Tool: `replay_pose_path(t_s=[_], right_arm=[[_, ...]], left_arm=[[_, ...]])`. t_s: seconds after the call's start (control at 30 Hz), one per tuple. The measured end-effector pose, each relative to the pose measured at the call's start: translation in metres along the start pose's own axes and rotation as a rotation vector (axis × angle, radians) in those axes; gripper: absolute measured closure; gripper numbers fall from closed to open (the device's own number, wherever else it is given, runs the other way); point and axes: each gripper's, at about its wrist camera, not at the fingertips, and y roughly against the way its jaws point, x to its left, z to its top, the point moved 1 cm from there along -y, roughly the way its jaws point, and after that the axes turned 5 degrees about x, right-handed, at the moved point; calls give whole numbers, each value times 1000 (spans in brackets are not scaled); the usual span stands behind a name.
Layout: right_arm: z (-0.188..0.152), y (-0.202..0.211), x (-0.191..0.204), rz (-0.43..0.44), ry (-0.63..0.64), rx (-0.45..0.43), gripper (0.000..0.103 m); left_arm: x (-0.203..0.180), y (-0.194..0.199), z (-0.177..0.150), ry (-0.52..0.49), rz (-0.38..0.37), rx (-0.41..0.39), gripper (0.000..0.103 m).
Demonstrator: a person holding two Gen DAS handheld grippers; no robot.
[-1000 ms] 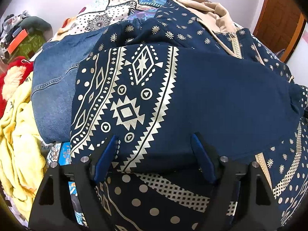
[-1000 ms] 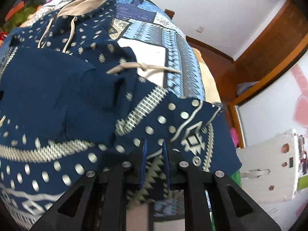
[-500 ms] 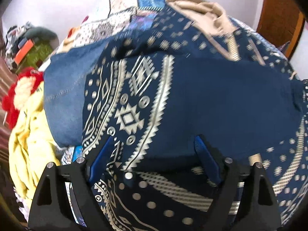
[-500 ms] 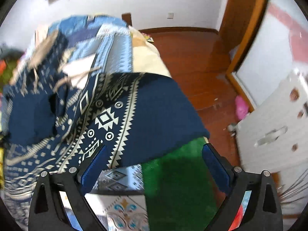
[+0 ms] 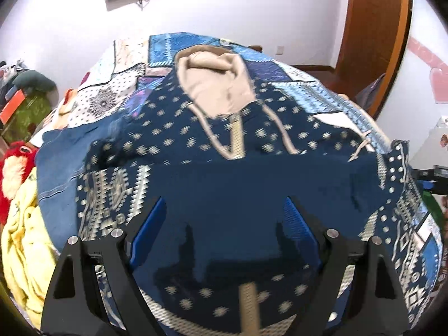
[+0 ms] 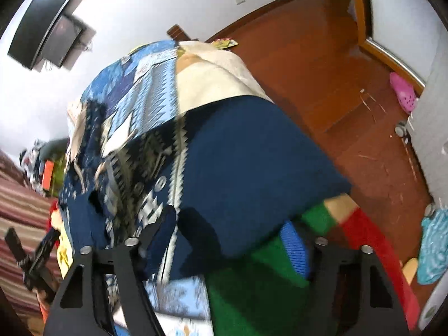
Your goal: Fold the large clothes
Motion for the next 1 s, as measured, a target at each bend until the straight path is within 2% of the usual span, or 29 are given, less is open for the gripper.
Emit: replay_pose_path(t_s=[0.07, 0.13, 0.23, 0.4, 0.53, 0.67, 0.8, 0.9, 1.0], right_arm=[[7, -3, -3, -8, -19, -22, 52], [15, -6, -7, -26, -45, -37, 73], [26, -7, -11, -20, -67, -57, 91], [28, 18, 15, -84, 0, -118, 94], [29, 60, 51, -56, 71, -206, 95], [21, 108, 117, -35, 212, -310, 95], [5, 140, 189, 34, 348, -363, 95], [-7, 143, 237, 65, 424, -366, 95], [-23, 125, 288, 85, 499, -332, 95]], left_arm=[[-3, -3, 3, -4, -7, -6, 17], [-6, -4, 4, -11, -12, -11, 17], [-9, -3, 3, -32, 5, -17, 17], [-6, 10, -3, -54, 30, -32, 17], [4, 30, -7, -53, 48, -65, 17], [15, 50, -11, -41, 53, -97, 17], [30, 72, -18, -18, 54, -131, 17], [44, 86, -25, 3, 57, -157, 17], [62, 100, -35, 26, 65, -178, 17]])
